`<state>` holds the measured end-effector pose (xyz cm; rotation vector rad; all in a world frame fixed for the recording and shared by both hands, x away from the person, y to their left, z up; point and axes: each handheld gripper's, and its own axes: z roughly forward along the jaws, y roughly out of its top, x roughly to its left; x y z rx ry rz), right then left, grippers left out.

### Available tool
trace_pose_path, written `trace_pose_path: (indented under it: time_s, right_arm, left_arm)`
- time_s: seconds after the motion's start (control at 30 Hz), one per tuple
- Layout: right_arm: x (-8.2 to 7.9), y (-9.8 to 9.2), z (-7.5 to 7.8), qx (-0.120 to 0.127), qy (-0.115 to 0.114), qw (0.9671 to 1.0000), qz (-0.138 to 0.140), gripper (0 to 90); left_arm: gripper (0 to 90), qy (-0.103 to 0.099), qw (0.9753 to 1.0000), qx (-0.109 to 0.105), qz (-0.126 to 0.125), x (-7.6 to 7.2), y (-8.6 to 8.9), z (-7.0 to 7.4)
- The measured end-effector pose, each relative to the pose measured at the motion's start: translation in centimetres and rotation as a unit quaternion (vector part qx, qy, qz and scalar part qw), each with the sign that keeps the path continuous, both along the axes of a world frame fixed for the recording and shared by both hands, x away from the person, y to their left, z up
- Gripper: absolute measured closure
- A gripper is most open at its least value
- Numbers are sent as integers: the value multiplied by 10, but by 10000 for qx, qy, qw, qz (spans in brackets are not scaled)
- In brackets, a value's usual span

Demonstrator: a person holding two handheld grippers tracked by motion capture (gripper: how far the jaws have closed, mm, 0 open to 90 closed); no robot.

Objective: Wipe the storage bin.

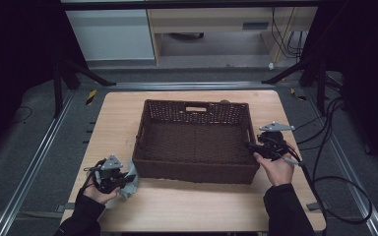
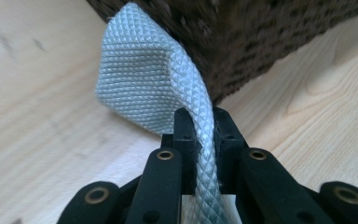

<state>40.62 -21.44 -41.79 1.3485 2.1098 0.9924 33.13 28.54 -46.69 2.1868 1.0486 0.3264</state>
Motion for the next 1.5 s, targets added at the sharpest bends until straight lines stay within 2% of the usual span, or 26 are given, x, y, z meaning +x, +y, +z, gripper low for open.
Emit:
trace_pose_path:
  time_s: [0.1,0.13,0.17,0.23,0.27,0.3,0.37,0.4,0.43,0.5,0.53,0.57,0.7,0.8,0.87,1.03,1.07,1.2,1.3,1.33,1.5]
  right_arm:
    - [0,0,0,14,-6,10000,-1,451]
    - [-1,-1,1,30,-14,10000,-7,448]
    - [-1,-1,1,30,-14,10000,-7,448]
    - [-1,-2,2,48,-34,10000,-18,445]
    - [-2,-3,2,63,-55,10000,-16,441]
    - [-2,-3,2,63,-55,10000,-16,441]
    - [-2,-4,2,72,-53,10000,-23,438]
    - [-2,-4,1,70,-39,10000,-26,436]
    - [-2,-4,1,70,-39,10000,-26,436]
    - [-2,-4,1,65,-26,10000,-30,434]
    - [-2,-4,1,67,-28,10000,-25,433]
    - [-2,-4,1,67,-28,10000,-25,433]
    - [-2,-4,1,66,-32,10000,-25,431]
    - [-2,-3,1,71,-31,10000,-22,430]
    - [-2,-4,1,70,-37,10000,-26,429]
    - [-3,-5,3,105,-62,9999,-41,429]
    - [-3,-5,3,113,-64,9999,-47,428]
    - [-3,-7,4,142,-90,9998,-50,427]
    - [-3,-7,4,144,-88,9998,-46,427]
    - [-3,-6,5,127,-86,9999,-49,427]
    - [-3,-6,5,121,-91,9999,-45,427]
  left_arm:
    - [817,-208,9995,-107,229,-1,11,11]
    - [817,-271,9986,-87,457,0,20,14]
    - [817,-271,9986,-87,457,0,20,14]
    - [817,-286,9969,-93,722,2,30,15]
    - [817,-324,9943,1,1019,4,40,15]
    - [816,-324,9943,1,1019,4,40,15]
    - [816,-301,9920,-67,1225,6,48,14]
    - [816,-284,9893,-11,1432,9,55,11]
    - [815,-284,9893,-11,1432,9,55,11]
    - [814,-250,9863,70,1632,12,61,8]
    - [811,-193,9833,129,1805,14,67,5]
    - [811,-193,9833,129,1805,14,67,5]
    - [808,-52,9800,223,1977,17,74,-1]
    - [793,38,9802,280,1960,18,74,-6]
    - [767,26,9803,332,1948,19,74,-7]
    - [645,8,9803,313,1950,18,75,-6]
    - [645,-12,9801,290,1962,18,75,-5]
    - [554,-160,9798,184,1987,15,76,4]
    - [546,-209,9797,120,1989,13,76,8]
    - [542,-270,9801,44,1969,11,75,14]
    - [533,-360,9810,1,1908,8,71,23]
